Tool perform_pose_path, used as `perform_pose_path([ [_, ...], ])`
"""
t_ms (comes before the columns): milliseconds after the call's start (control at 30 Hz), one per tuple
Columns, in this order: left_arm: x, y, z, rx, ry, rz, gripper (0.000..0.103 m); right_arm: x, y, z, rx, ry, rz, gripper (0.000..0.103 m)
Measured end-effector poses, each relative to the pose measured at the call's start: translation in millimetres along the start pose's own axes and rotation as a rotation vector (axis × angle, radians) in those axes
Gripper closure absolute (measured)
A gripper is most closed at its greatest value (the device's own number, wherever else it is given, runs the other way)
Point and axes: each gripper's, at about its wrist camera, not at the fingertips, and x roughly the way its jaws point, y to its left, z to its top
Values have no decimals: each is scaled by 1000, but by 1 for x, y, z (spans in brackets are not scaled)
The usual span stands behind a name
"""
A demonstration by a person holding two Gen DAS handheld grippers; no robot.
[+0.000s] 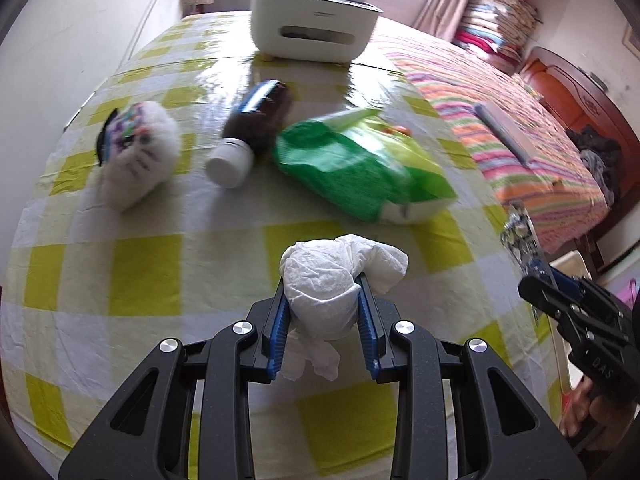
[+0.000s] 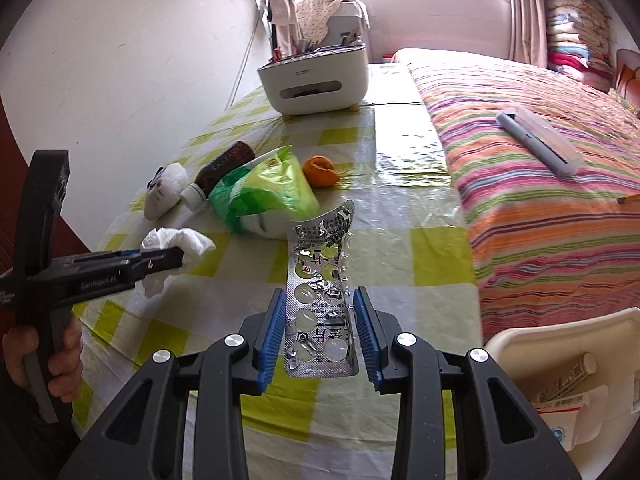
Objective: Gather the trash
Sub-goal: 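Carry the tissue with the left tool while the right tool carries the blister pack to the bin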
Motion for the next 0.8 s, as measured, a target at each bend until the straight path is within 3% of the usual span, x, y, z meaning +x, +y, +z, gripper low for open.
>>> perform_pose_path([
  [800,15,-102,-28,133,50,-162,73,-40,-52,-14,66,-38,-81,69],
])
